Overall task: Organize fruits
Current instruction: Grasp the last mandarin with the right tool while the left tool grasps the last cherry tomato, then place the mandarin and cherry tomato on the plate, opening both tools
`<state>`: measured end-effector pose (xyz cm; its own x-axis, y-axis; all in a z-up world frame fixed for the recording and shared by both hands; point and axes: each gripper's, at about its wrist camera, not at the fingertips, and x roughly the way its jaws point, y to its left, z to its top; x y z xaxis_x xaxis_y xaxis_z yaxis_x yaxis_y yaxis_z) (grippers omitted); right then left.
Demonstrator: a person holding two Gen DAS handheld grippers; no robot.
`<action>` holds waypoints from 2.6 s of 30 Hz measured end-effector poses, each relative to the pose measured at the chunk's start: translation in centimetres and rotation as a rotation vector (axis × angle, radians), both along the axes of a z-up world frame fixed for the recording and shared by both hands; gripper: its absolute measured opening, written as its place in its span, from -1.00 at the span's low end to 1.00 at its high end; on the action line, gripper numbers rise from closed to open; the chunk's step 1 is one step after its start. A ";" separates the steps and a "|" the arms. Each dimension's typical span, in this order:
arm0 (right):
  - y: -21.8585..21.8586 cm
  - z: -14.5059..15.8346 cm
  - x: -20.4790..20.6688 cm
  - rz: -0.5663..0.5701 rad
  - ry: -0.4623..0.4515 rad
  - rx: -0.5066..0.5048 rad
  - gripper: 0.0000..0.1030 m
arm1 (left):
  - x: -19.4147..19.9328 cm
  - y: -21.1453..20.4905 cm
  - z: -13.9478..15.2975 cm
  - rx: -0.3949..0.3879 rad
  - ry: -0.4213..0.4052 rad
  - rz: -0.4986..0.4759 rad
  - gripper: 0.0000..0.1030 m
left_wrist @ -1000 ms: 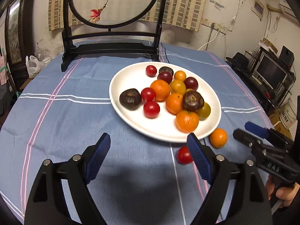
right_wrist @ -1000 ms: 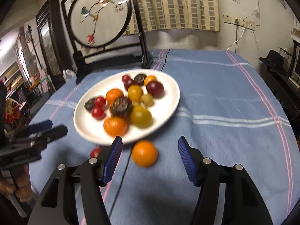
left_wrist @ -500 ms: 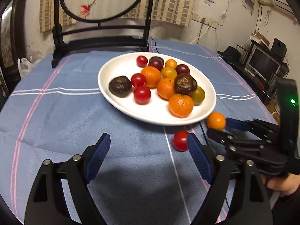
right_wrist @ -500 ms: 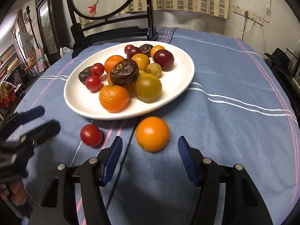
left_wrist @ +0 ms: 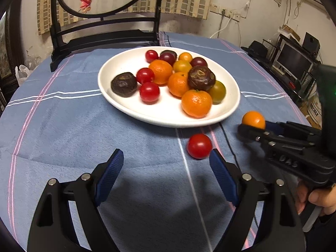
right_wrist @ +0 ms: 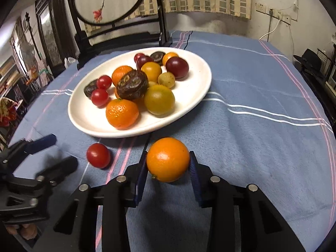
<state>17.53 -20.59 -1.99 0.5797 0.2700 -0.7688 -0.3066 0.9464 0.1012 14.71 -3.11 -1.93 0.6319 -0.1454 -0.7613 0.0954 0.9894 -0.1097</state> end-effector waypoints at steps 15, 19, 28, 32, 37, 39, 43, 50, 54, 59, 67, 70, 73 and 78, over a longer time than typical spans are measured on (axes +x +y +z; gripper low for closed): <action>-2.7 1.7 -1.9 -0.014 -0.036 0.094 -0.26 | 2.2 -4.8 -1.9 0.012 0.096 -0.059 0.19; -2.0 1.7 -2.2 0.022 -0.038 0.079 -0.25 | 3.0 -4.8 -2.1 0.036 0.084 -0.035 -0.08; -1.5 1.5 -2.3 0.023 -0.051 0.052 -0.25 | 2.4 -3.2 -1.0 -0.030 0.091 -0.030 -0.39; -1.4 1.5 -2.3 0.022 -0.057 0.077 -0.25 | 0.9 -2.3 1.1 -0.034 0.046 -0.053 -0.40; -0.4 3.3 -2.8 0.048 -0.090 0.115 -0.26 | 0.0 -0.9 4.3 -0.020 -0.038 -0.066 -0.40; 0.4 4.4 -2.7 0.074 -0.102 0.124 -0.26 | 0.5 -0.5 5.5 -0.007 -0.061 -0.070 -0.40; 3.0 6.8 -0.9 0.116 -0.160 0.096 -0.26 | 3.4 0.7 7.6 0.004 -0.101 -0.030 -0.40; 6.1 7.1 4.3 0.131 -0.178 0.064 -0.26 | 9.6 3.0 7.2 0.010 -0.075 0.076 -0.40; 6.8 5.7 8.2 0.110 -0.137 0.035 -0.26 | 12.4 3.3 5.9 0.034 -0.056 0.109 -0.40; 6.4 4.5 9.8 0.068 -0.094 0.046 0.14 | 14.3 3.7 4.3 0.034 -0.027 0.171 -0.08; 3.4 4.8 7.3 0.028 -0.130 0.094 0.24 | 11.2 3.7 3.8 0.023 -0.026 0.210 0.40; 2.6 4.7 5.2 0.048 -0.122 0.083 0.44 | 9.3 3.6 4.0 0.040 -0.038 0.204 0.47; 1.9 4.6 3.2 0.066 -0.111 0.065 0.65 | 6.9 3.7 4.3 0.054 -0.075 0.235 0.64; 0.5 4.4 0.3 0.046 -0.070 0.081 0.72 | 3.6 3.4 4.4 0.049 -0.079 0.229 0.65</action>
<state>17.79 -20.10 2.43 0.6165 0.3571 -0.7017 -0.3587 0.9208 0.1535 18.32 0.27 2.49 0.7021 0.0445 -0.7107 -0.1257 0.9901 -0.0622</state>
